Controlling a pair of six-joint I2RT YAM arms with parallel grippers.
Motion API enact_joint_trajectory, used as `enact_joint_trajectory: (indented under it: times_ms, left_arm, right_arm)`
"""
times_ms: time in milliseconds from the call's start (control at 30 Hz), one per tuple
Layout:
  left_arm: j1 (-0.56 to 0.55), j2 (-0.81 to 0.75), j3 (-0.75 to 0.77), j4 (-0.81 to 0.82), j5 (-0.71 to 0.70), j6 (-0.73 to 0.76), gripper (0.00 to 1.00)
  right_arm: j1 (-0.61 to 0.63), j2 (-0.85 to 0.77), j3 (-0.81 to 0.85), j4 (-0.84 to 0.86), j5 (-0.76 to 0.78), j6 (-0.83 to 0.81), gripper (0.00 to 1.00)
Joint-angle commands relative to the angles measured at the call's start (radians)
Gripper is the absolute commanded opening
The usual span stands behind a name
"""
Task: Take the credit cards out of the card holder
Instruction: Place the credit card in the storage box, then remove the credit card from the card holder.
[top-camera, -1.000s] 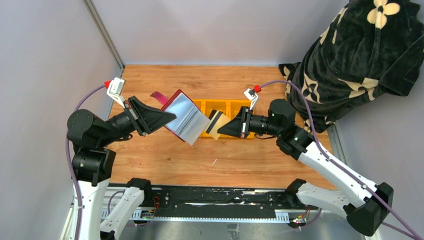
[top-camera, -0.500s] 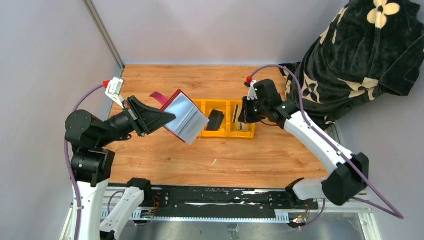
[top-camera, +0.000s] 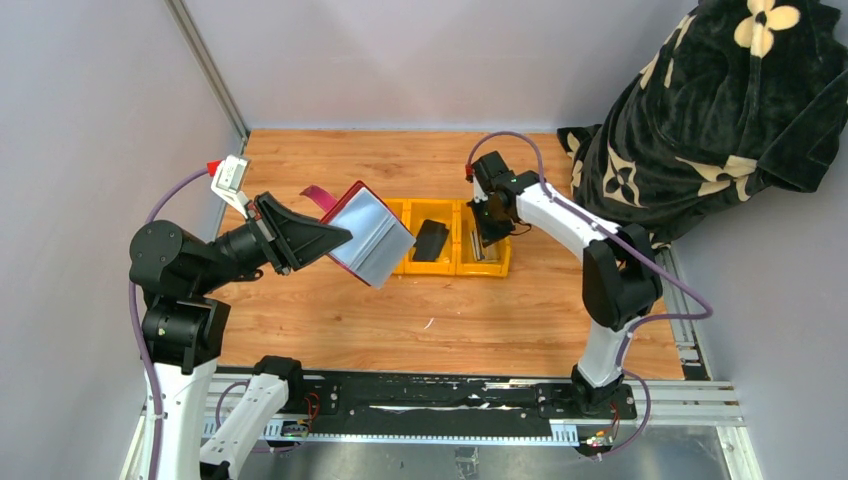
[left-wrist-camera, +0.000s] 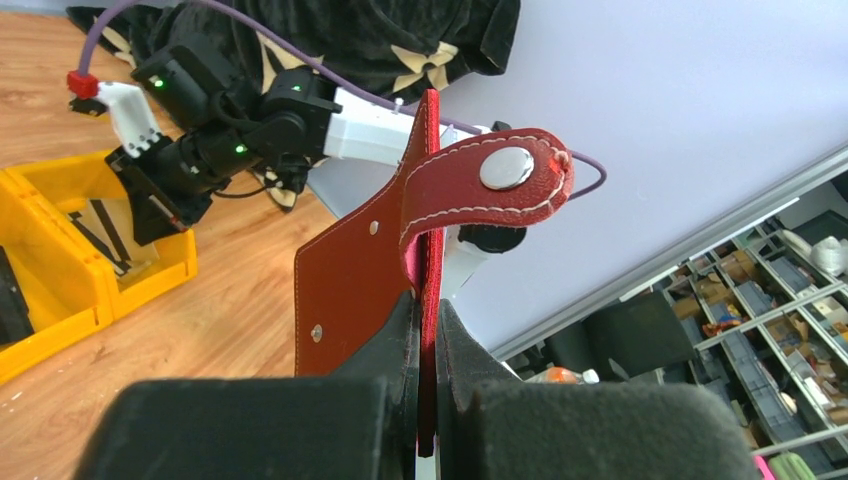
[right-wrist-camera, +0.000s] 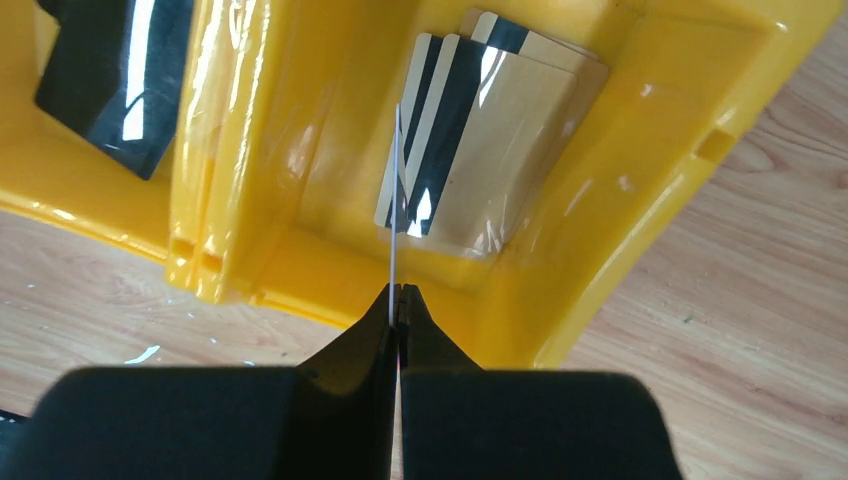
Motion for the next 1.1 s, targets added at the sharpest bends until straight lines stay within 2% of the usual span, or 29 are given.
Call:
enact_joint_trajectory:
  times_ms: [0,100,200,467,600,667,767,867,900,1000,1067]
  left_arm:
    - [0.008,-0.008,0.014,0.034,0.022,-0.009,0.00]
    - [0.008,-0.009,0.013,0.035,0.025,-0.009,0.00]
    - [0.008,-0.012,0.012,0.033,0.025,-0.009,0.00]
    - [0.008,-0.012,0.007,0.033,0.023,-0.008,0.00]
    - [0.008,-0.011,0.010,0.031,0.025,-0.006,0.00]
    - [0.008,-0.009,0.012,0.028,0.026,-0.006,0.00]
    - [0.008,-0.011,0.008,0.029,0.027,-0.009,0.00]
    - [0.008,-0.013,0.001,0.039,0.030,-0.021,0.00]
    - [0.008,-0.014,0.000,0.041,0.033,-0.024,0.00]
    - [0.008,-0.011,0.002,0.043,0.040,-0.030,0.00]
    - [0.008,-0.010,0.004,0.043,0.041,-0.032,0.00]
  right_arm:
    - [-0.012,0.070,0.051,-0.056,-0.021,-0.041,0.00]
    - [-0.011,0.102,0.072,-0.071,-0.042,-0.052,0.00]
    - [-0.011,0.087,0.067,-0.068,0.013,-0.047,0.00]
    - [-0.004,-0.092,0.049,-0.022,0.059,-0.012,0.34]
    - [0.008,-0.224,0.077,-0.018,0.029,-0.004,0.39]
    - [0.008,-0.331,0.073,0.020,-0.069,-0.010,0.44]
    - [0.008,-0.474,0.004,0.169,-0.291,-0.022,0.56]
    - [0.009,-0.644,-0.120,0.417,-0.577,0.054,0.65]
    - [0.013,-0.688,-0.187,0.512,-0.622,0.106,0.71]
    - [0.053,-0.795,-0.319,0.781,-0.679,0.203,0.76]
    - [0.093,-0.836,-0.375,0.890,-0.664,0.238,0.77]
